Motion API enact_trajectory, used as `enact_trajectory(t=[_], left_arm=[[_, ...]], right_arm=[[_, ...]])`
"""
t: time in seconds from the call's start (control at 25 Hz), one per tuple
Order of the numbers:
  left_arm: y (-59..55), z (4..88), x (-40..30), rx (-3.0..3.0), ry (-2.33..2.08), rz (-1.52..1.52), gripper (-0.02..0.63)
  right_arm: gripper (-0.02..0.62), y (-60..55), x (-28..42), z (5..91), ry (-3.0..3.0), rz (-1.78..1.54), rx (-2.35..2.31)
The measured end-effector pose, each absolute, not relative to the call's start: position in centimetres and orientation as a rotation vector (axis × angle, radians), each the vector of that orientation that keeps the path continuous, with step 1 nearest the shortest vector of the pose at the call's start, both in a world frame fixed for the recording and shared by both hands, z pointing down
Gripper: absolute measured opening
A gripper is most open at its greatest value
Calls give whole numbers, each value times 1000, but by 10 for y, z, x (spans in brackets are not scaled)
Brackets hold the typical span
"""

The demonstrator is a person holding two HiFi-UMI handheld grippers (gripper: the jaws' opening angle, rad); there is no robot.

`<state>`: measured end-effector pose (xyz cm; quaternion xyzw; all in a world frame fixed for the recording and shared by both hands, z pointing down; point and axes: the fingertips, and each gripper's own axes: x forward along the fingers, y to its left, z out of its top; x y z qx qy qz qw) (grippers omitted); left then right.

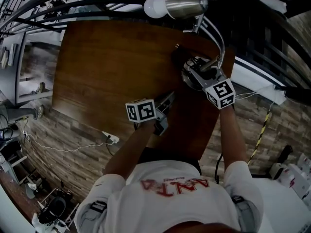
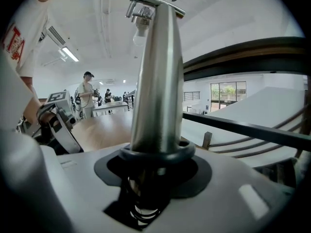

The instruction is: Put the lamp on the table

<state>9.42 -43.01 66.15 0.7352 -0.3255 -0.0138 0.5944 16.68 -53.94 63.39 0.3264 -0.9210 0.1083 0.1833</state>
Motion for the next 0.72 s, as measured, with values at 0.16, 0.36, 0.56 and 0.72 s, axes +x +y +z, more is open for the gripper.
enact_trajectory(t=[0.16, 0.36, 0.56, 0.72], left_arm=[[-421, 649, 83, 1756, -781, -22, 14], [-414, 649, 69, 1741, -795, -43, 12], [-405, 636, 56, 1765, -792, -65, 12], [-395, 619, 52, 1858, -787, -38, 12]], right_arm=[[206, -531, 163, 638, -2576, 295, 937], [216, -524, 161, 646, -2543, 307, 973], [219, -526, 163, 646, -2521, 333, 1024], [224, -526, 169, 651, -2461, 395, 1126]])
